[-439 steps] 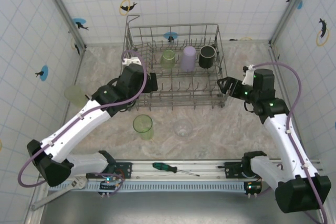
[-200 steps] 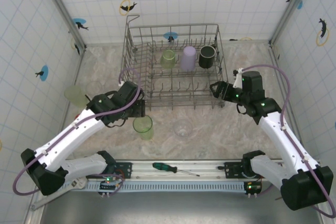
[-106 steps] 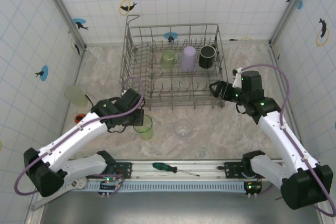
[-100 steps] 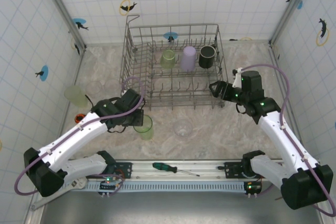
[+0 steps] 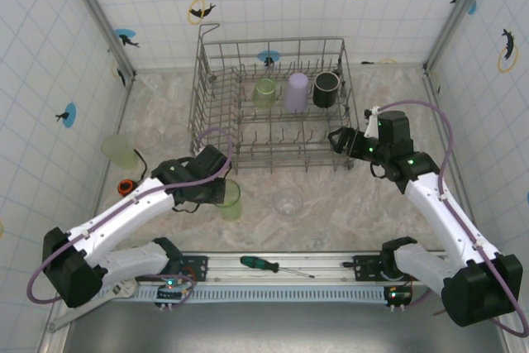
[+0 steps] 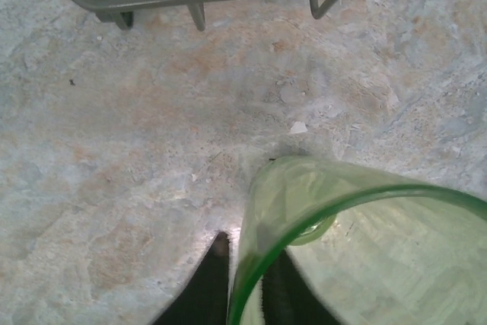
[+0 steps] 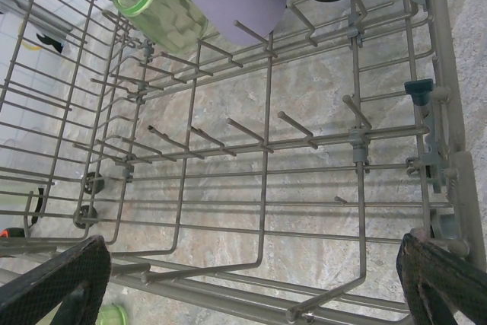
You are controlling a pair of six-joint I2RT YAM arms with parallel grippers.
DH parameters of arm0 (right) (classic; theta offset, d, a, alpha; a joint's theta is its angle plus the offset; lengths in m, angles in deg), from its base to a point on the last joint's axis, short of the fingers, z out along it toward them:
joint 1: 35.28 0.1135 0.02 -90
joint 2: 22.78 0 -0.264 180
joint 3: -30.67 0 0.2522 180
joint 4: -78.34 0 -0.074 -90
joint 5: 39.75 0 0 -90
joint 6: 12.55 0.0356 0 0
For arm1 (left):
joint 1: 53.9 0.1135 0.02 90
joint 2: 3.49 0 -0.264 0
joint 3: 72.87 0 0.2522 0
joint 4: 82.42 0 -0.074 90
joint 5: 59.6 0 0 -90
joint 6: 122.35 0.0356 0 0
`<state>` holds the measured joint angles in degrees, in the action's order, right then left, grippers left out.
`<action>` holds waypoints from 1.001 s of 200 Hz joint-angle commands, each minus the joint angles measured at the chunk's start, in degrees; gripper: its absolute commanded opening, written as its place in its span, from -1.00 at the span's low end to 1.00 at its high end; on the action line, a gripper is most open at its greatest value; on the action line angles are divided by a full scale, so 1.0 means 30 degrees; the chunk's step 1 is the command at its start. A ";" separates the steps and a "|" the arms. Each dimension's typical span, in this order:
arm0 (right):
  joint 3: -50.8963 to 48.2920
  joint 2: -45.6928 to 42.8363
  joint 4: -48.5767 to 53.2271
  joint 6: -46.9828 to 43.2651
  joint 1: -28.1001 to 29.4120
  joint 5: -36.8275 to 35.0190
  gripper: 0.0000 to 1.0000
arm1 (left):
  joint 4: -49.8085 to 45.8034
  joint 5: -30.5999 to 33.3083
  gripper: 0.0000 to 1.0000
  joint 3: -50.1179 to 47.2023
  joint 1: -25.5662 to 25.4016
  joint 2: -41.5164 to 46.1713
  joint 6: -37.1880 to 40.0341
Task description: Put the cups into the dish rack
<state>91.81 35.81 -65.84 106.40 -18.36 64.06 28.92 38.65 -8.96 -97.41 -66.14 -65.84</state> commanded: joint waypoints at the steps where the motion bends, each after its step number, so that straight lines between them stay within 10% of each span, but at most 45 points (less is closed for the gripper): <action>1: 0.0026 -0.0260 -0.0538 -0.0004 0.0174 0.0006 1.00 | -0.0023 0.0099 -1.00 0.0533 -0.0088 -0.0534 0.0447; 200: -0.0101 -0.0502 -0.0593 -0.0054 0.0179 0.0087 1.00 | -0.2518 0.0675 -1.00 0.8024 -0.0089 -0.2282 0.1156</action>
<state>91.81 35.31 -65.77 105.98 -18.09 64.06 22.37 39.30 11.89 -97.47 -72.55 -63.68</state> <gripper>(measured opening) 0.997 0.081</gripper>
